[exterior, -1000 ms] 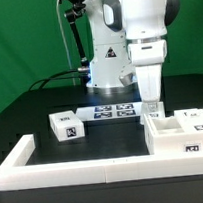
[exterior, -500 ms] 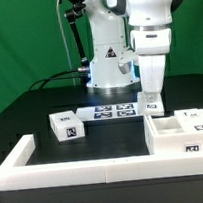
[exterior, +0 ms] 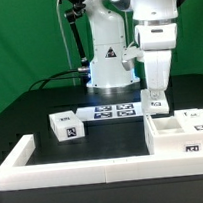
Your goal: Assemble cabinet
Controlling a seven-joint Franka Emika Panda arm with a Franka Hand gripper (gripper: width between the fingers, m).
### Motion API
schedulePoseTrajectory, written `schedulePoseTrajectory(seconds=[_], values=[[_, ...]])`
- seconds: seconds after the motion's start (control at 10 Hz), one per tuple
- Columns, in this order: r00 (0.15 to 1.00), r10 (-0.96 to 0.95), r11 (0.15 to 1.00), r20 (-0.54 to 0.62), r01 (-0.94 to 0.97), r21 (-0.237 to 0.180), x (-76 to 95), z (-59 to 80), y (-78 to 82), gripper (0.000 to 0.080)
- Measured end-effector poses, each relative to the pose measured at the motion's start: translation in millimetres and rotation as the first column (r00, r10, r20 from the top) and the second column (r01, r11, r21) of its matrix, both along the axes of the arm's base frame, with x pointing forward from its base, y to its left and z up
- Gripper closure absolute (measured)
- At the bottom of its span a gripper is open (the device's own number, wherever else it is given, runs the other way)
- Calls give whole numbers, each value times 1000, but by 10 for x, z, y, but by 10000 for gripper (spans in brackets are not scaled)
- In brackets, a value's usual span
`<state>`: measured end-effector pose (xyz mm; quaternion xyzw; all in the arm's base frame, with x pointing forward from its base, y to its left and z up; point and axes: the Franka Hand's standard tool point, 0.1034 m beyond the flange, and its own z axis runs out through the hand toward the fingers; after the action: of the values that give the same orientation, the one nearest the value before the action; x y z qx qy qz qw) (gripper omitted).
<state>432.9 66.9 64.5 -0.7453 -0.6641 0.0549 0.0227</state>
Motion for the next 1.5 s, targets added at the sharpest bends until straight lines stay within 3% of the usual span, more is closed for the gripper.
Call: schedulePoseTrajectory(seconds=[0.5, 1.5], values=[[1000, 0, 1000, -3, 0, 0, -6, -5, -29, 729], [995, 2, 999, 97, -7, 46, 62, -45, 34, 729]])
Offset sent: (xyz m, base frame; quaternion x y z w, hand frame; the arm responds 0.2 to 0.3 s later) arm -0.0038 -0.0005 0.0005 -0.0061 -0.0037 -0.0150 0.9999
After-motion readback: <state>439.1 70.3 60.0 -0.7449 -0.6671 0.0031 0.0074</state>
